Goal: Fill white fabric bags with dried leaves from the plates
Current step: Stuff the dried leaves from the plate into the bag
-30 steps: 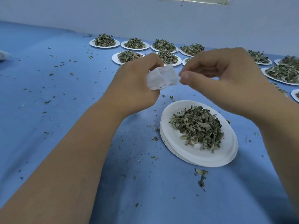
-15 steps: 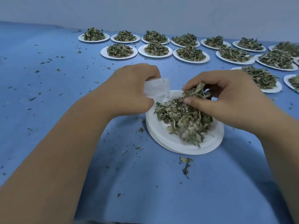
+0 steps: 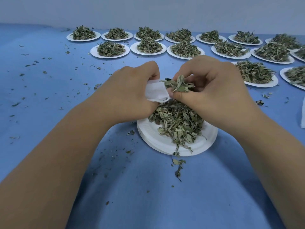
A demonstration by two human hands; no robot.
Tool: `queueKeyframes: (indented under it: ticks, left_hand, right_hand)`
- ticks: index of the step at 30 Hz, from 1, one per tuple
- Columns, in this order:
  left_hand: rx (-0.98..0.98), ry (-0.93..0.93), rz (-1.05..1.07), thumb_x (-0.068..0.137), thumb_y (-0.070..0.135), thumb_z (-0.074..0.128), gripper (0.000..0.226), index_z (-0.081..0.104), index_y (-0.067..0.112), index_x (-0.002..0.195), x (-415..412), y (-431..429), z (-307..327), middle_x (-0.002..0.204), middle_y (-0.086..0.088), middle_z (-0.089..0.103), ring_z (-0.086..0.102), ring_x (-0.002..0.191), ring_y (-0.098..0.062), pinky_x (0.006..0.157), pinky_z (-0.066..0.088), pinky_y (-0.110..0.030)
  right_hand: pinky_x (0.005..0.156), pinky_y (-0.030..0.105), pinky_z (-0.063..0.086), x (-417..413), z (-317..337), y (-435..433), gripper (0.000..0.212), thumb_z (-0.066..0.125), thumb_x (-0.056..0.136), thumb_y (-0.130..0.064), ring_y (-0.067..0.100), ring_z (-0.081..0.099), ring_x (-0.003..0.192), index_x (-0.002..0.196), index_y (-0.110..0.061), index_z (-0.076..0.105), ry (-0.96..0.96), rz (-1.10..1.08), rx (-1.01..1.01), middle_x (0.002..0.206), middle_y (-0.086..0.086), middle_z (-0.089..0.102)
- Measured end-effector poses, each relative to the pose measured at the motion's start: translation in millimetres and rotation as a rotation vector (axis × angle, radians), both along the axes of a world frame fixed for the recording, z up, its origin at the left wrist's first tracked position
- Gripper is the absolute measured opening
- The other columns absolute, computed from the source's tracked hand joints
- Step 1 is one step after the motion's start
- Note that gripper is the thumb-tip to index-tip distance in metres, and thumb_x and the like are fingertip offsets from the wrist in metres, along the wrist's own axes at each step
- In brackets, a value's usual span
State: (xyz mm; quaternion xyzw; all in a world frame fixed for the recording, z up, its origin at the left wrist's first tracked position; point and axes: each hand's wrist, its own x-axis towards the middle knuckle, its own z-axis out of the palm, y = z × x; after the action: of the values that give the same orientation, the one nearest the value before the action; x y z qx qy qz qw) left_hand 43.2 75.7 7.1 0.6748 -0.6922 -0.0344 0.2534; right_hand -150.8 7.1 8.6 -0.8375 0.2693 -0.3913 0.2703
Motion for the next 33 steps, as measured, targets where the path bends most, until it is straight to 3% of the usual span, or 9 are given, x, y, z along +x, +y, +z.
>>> queueKeyframes:
  ticks: [4,6,10,13,16,22,26,29,33]
  left_hand:
    - [-0.045,0.016,0.008,0.073,0.048,0.061,0.042,0.052,0.032,0.110,-2.4,-1.8,-2.8,0.081,0.007,0.061,0.057,0.071,-0.016,0.057,0.045,-0.034]
    - [-0.059,0.015,0.017,0.074,0.044,0.063,0.036,0.056,0.031,0.106,-1.1,-2.7,-3.7,0.076,0.008,0.057,0.055,0.068,-0.013,0.055,0.039,-0.031]
    - [-0.081,0.031,0.032,0.078,0.032,0.069,0.018,0.058,0.023,0.089,-1.0,-5.0,-6.9,0.069,0.004,0.056,0.051,0.063,-0.010,0.054,0.040,-0.034]
    - [-0.095,0.037,0.035,0.081,0.030,0.072,0.021,0.053,0.021,0.081,-5.8,-6.4,-10.0,0.063,0.003,0.050,0.045,0.056,-0.011,0.051,0.035,-0.035]
    - [-0.111,0.057,0.014,0.081,0.042,0.065,0.023,0.054,0.022,0.081,-8.6,-6.8,-11.4,0.065,0.004,0.054,0.050,0.057,-0.011,0.051,0.039,-0.031]
    - [-0.123,0.031,0.045,0.080,0.031,0.071,0.019,0.052,0.028,0.079,-5.6,-8.8,-12.5,0.065,0.008,0.052,0.052,0.063,-0.004,0.050,0.034,-0.023]
    - [-0.099,0.087,0.042,0.078,0.030,0.069,0.024,0.046,0.035,0.081,-5.2,-6.1,-10.1,0.066,0.011,0.050,0.049,0.064,0.004,0.049,0.031,-0.018]
    - [-0.063,0.140,0.033,0.079,0.024,0.072,0.035,0.048,0.040,0.100,-4.3,-4.4,-8.8,0.079,0.012,0.058,0.053,0.072,0.001,0.052,0.036,-0.016]
    - [0.000,0.177,0.032,0.072,0.031,0.064,0.058,0.042,0.043,0.124,-2.1,-0.9,-7.2,0.104,0.011,0.058,0.056,0.079,-0.008,0.059,0.041,-0.027]
  right_hand:
    - [0.065,0.026,0.053,0.0,-2.9,-2.2,0.011,0.087,0.078,-0.029,0.002,0.063,0.062,0.081,-0.029,0.076,-0.025,0.024,0.078,0.071,-0.014,0.071]
    - [0.057,0.016,0.046,0.2,-3.6,-2.1,0.010,0.086,0.080,-0.025,0.001,0.057,0.054,0.082,-0.027,0.076,-0.061,0.039,0.111,0.064,-0.017,0.068]
    - [0.059,0.019,0.051,2.2,-2.1,-1.3,0.015,0.087,0.079,-0.027,0.003,0.065,0.060,0.085,-0.024,0.074,-0.108,0.022,0.147,0.072,-0.012,0.074]
    - [0.053,0.007,0.036,4.5,-2.2,-2.1,0.023,0.086,0.081,-0.025,0.000,0.051,0.048,0.084,-0.019,0.065,-0.094,0.030,0.157,0.067,-0.011,0.074]
    - [0.052,0.012,0.035,6.5,-1.8,-3.8,0.025,0.086,0.081,-0.021,0.003,0.043,0.047,0.083,-0.015,0.062,-0.070,0.049,0.155,0.058,-0.012,0.066]
    - [0.064,0.031,0.055,5.0,0.9,-3.9,0.012,0.082,0.079,-0.009,0.006,0.069,0.065,0.084,-0.016,0.074,0.012,0.108,0.214,0.077,-0.004,0.074]
    - [0.081,0.059,0.058,1.1,4.2,-1.4,0.013,0.068,0.080,-0.022,0.041,0.071,0.084,0.088,-0.023,0.078,0.033,0.130,0.314,0.079,0.003,0.077]
    - [0.082,0.051,0.058,-0.2,6.8,-0.3,0.012,0.070,0.085,-0.031,0.024,0.074,0.079,0.090,-0.024,0.079,0.010,0.130,0.308,0.079,0.001,0.077]
    - [0.083,0.050,0.061,-0.6,4.8,-1.7,0.005,0.079,0.086,-0.012,0.022,0.076,0.077,0.086,-0.017,0.079,-0.059,0.104,0.296,0.083,0.003,0.078]
